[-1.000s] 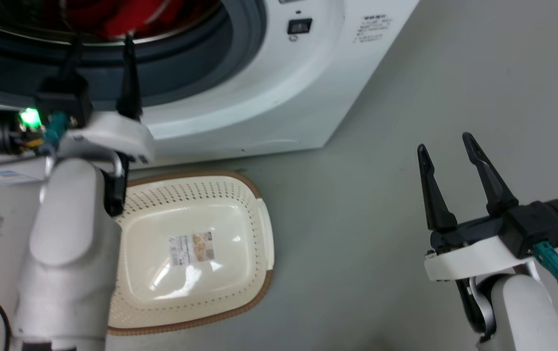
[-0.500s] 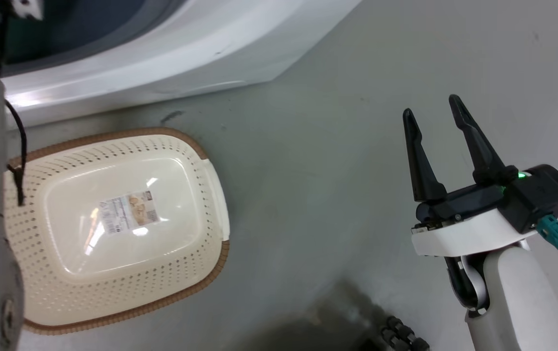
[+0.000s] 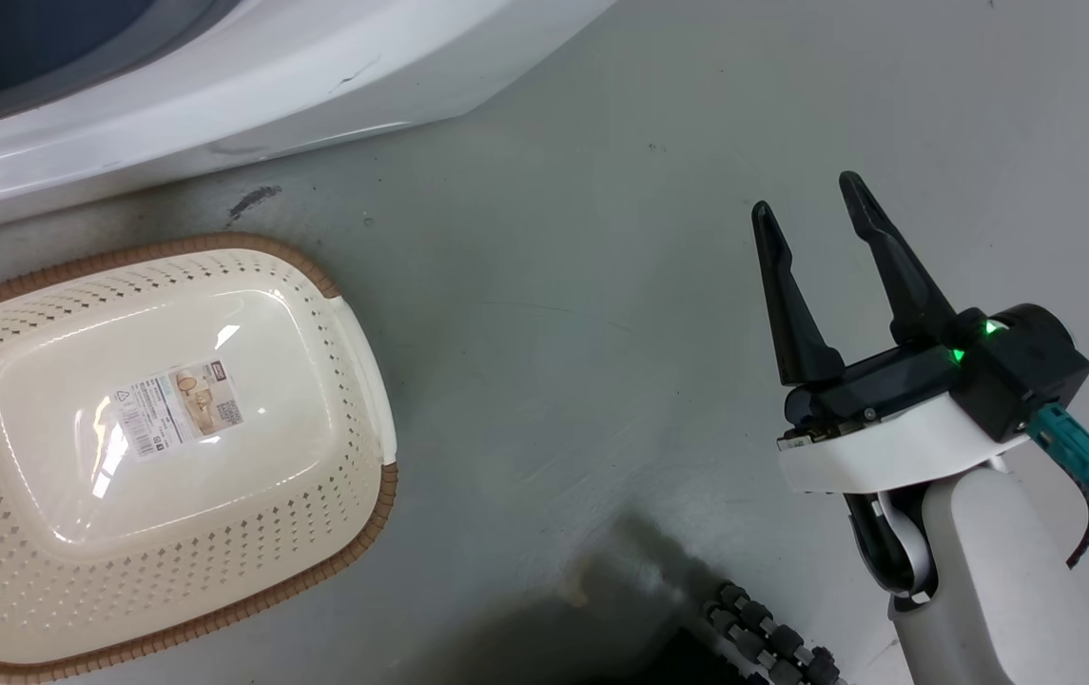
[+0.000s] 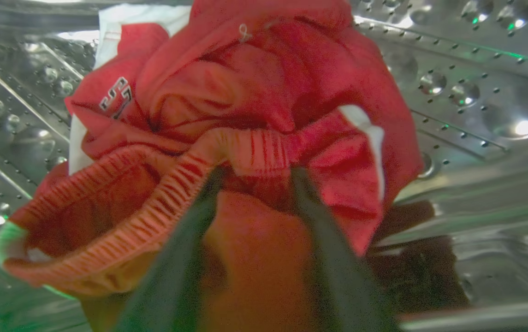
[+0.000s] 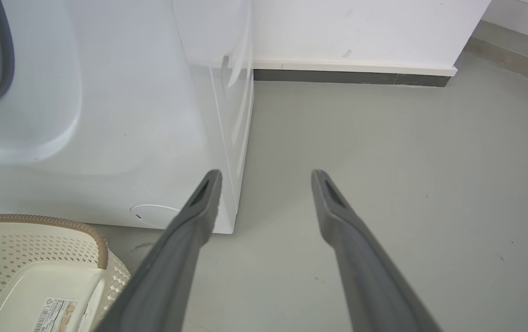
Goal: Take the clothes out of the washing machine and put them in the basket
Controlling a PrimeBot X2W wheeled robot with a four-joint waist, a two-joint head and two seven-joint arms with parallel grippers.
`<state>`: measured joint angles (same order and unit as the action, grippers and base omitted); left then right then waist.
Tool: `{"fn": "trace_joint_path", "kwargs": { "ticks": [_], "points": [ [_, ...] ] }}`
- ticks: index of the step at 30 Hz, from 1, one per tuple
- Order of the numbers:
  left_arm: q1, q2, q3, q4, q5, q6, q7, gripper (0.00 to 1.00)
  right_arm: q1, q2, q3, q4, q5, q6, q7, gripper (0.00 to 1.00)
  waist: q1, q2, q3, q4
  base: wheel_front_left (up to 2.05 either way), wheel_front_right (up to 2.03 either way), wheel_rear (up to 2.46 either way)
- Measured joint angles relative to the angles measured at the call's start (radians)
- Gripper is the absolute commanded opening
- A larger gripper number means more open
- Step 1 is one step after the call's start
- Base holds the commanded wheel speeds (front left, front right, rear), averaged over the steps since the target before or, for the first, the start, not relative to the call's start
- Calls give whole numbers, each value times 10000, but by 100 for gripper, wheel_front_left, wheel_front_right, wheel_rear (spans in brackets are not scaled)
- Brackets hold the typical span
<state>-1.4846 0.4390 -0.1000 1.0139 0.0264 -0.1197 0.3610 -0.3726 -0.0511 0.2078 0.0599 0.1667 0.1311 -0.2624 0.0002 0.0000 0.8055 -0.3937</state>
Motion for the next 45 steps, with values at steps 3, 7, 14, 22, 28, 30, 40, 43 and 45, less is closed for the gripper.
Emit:
{"fn": "trace_joint_path", "kwargs": {
  "ticks": [3, 7, 14, 22, 28, 30, 40, 43, 45],
  "points": [
    [-60, -4, 10, 117, -58, 92, 234, 0, -25, 0, 27, 44, 13, 0, 0, 100, 0, 0, -47, 1, 0, 0, 0],
    [-57, -48, 23, 0, -182, 222, -284, 0, -124, 0, 84, 109, 36, 0, 0, 100, 0, 0, -183, 54, 0, 0, 0],
    [1678, -495, 268, -399, -738, 593, -3559, 0, 84, 8, -42, 514, -211, 0, -2, 100, -1, 0, -1224, 315, 0, 0, 0],
    [4360, -1179, 711, -399, -1453, 773, -6107, 0, 983, 12, -351, 997, -800, 0, -4, 100, -2, 0, -3058, 787, 0, 0, 0],
    [6482, -1703, 1014, -2038, -1781, 823, -6213, 0, 1592, 15, -633, 1260, -1149, 0, -4, 100, -3, 0, -4472, 1262, 0, 0, 0],
    [7220, -1785, 1103, -2844, -1793, 848, -6232, 0, 1772, 13, -744, 1298, -1220, 0, -4, 100, -5, 0, -4896, 1424, 0, 0, 0],
    [11558, -2834, 1315, -7315, -1653, 949, -6240, 0, 2773, 10, -1243, 1490, -1505, 0, -6, 100, -6, 0, -6762, 2424, 0, 0, 0],
    [12530, -3033, 1315, -8245, -1593, 1037, -6240, 0, 2933, 8, -1337, 1501, -1534, 0, -6, 100, -6, 0, -7049, 2620, 0, 0, 0],
    [13154, -3149, 1308, -8742, -1563, 1083, -6240, 0, 3076, 10, -1342, 1505, -1534, 0, -6, 100, -6, 0, -7195, 2747, 0, 0, 0]
  ]
}}
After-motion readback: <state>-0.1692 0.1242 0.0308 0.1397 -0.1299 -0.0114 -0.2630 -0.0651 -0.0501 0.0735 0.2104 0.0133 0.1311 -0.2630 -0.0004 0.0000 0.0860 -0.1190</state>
